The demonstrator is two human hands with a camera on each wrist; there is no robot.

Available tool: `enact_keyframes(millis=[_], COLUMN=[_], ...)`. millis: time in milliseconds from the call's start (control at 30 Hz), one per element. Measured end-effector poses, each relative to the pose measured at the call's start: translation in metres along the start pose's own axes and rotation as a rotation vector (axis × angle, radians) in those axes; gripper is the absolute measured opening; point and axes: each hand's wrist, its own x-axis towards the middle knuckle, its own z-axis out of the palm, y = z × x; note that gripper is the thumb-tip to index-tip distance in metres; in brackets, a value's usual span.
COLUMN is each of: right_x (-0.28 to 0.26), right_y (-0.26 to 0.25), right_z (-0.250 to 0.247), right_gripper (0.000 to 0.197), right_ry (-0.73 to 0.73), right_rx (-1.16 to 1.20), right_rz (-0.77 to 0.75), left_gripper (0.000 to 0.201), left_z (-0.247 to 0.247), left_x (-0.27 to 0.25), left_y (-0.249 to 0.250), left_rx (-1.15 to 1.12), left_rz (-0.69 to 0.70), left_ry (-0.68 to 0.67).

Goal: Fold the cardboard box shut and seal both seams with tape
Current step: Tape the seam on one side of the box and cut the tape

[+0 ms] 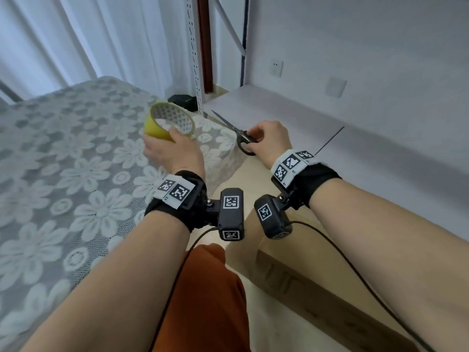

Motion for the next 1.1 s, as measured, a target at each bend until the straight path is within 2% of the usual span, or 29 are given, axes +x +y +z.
enact_keyframes(millis=[167,267,433,533,633,733,933,1100], right_x=[0.013,0.02,0.022,0.023,0.024,0.023,0.012,-0.01], right_y=[-0.023,-0.03,-0.036,-0.035,-0.032,-0.028,-0.011,0.019], right_z=[0.013,0.014,0.014,0.015,0.013,0.014,-0.002,-0.022], right_gripper=[0.023,0.03,0.027,0.027,0.022,0.019,0.017,0.021], right_ry=[-0.108,-0.169,-0.151,-0.105,-0.102,-0.133,-0.035,-0.012], right_rx=[-0.141,-0.225,-0.281,-0.291,-0.261,-0.094,0.174,0.279], right_rz=[-0.051,-0.047,-0.088,-0.09,-0.103,-0.11,0.008,0.142], left_gripper=[0.057,0.063,0.07,0.067,0.056,0.031,0.006,0.032], left_z=[-0.008,-0.012,-0.021,-0.022,-0.017,-0.011,-0.006,0.008], left_x=[0.018,0.023,0.019,0.005,-0.007,-0.016,-0.039,-0.074], left_y=[-0.001,0.002,0.006,0.014,0.017,0.018,0.015,0.007], left_rx=[0.004,0.011,0.04,0.089,0.071,0.004,-0.161,-0.087], left_rz=[-0.021,-0.027,-0.029,0.084,0.318,0.462,0.371,0.33], left_ry=[0.051,0.066,0.099,0.079,0.048,-0.027,-0.285,-0.474])
